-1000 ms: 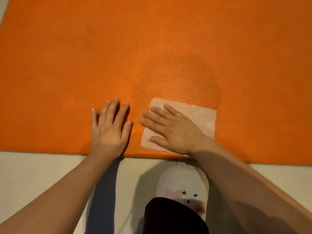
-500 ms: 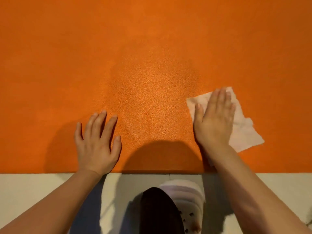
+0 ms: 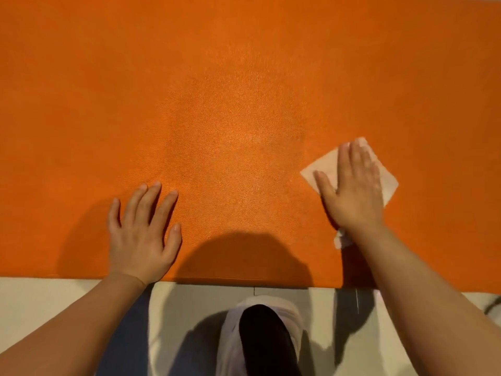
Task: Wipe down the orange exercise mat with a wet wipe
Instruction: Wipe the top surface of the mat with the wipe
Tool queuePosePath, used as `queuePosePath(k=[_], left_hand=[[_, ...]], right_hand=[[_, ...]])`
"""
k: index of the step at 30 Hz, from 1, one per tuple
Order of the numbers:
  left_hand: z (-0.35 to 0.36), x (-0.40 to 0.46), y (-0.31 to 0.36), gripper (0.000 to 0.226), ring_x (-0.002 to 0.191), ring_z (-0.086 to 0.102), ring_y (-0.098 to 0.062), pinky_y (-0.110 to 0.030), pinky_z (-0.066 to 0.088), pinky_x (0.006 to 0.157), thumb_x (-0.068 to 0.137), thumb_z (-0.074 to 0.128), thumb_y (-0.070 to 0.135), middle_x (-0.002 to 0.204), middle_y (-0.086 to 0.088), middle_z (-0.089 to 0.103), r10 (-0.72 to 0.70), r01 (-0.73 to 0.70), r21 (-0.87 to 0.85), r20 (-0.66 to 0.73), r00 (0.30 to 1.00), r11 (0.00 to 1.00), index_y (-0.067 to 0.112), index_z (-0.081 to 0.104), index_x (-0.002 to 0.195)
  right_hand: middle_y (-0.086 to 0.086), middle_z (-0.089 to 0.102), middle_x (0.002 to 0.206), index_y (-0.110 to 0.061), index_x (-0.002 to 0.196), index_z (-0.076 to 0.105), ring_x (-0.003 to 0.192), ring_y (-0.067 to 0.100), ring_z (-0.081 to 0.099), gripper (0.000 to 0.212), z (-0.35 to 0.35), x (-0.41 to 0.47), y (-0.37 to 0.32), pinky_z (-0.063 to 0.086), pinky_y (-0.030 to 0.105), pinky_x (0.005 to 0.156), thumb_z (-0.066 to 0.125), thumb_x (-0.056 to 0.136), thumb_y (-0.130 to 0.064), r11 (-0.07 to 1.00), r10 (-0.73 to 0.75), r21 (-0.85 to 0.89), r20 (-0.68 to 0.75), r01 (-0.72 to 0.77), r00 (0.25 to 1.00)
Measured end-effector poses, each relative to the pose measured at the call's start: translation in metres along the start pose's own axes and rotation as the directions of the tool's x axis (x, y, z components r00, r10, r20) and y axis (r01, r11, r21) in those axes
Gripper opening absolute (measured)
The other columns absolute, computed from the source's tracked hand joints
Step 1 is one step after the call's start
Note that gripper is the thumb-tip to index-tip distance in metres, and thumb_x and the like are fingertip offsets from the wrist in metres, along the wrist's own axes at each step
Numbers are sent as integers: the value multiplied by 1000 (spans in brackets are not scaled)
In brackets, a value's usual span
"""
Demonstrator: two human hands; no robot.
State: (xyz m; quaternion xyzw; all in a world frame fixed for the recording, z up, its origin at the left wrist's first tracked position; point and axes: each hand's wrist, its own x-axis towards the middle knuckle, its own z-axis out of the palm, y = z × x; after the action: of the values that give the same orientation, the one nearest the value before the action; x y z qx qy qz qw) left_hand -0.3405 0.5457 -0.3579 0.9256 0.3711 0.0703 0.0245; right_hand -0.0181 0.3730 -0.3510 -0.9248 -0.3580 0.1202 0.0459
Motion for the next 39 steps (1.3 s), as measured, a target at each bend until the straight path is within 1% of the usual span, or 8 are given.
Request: queuePosePath(k=[7, 12, 18, 22, 25, 32, 36, 39], left_hand=[[2, 0, -2, 55, 139, 34, -33, -61, 19, 111, 90, 37, 40, 148, -16, 43, -1, 1, -1, 10, 1000, 1000, 18, 48, 140], [1, -2, -3, 55, 141, 33, -32, -58, 15, 113, 91, 37, 41, 149, -14, 42, -15, 15, -4, 34, 999, 1000, 20, 46, 141], [1, -2, -1, 61, 143, 29, -30, -53, 12, 114, 88, 39, 44, 152, -13, 40, -21, 23, -30, 75, 997, 999, 20, 46, 144], [-1, -2, 0, 56, 141, 36, -30, -57, 18, 113, 89, 41, 40, 149, -12, 45, -44, 45, -56, 28, 999, 997, 19, 54, 140], [-2, -2, 0, 53, 140, 38, -30, -56, 18, 113, 91, 43, 39, 148, -11, 47, -31, 30, -68, -6, 1000, 997, 18, 56, 138], [-2, -2, 3, 53, 141, 38, -32, -58, 16, 114, 94, 40, 40, 149, -13, 45, -40, 39, -45, -10, 999, 998, 15, 55, 139], [-2, -2, 7, 53, 141, 37, -33, -61, 18, 113, 95, 39, 39, 149, -14, 45, -59, 59, -26, 16, 998, 998, 15, 53, 140], [-7, -3, 17, 50, 141, 36, -34, -61, 16, 113, 96, 39, 34, 149, -16, 44, -122, 124, -79, 24, 992, 989, 13, 52, 140]], right_hand=[[13, 6, 164, -6, 156, 11, 151, 26, 1, 72, -5, -10, 24, -1, 45, 122, 10, 96, -46, 974, 221, 63, -38, -219, 974], [4, 3, 164, -14, 157, 12, 150, 17, -6, 63, 18, -42, -97, -13, 33, 119, 10, 98, -39, 971, -207, 128, 39, 200, 978], [7, 23, 162, -11, 153, 29, 150, 21, 15, 64, 37, -93, -175, 4, 38, 123, 23, 101, -48, 771, -636, 166, 134, 615, 760], [-6, -9, 161, -20, 158, 5, 148, 8, -13, 71, 25, -73, -103, -20, 25, 116, 21, 101, -59, 925, -372, 130, 113, 358, 921], [9, 5, 163, -9, 156, 12, 152, 22, 2, 74, 11, -64, -10, -3, 33, 121, 19, 99, -56, 998, -58, 34, 29, 57, 998], [13, 6, 164, -7, 156, 9, 151, 27, 3, 67, -2, -100, 46, -1, 40, 122, 18, 100, -43, 943, 319, 115, -42, -313, 947], [10, 13, 161, -6, 154, 20, 151, 27, 8, 56, 16, -104, -35, 0, 39, 122, 24, 102, -25, 979, -84, 191, 30, 77, 996], [1, 13, 164, -15, 155, 22, 151, 16, 1, 59, 24, -105, -106, -6, 35, 121, 18, 101, -37, 839, -529, 251, 177, 482, 830]])
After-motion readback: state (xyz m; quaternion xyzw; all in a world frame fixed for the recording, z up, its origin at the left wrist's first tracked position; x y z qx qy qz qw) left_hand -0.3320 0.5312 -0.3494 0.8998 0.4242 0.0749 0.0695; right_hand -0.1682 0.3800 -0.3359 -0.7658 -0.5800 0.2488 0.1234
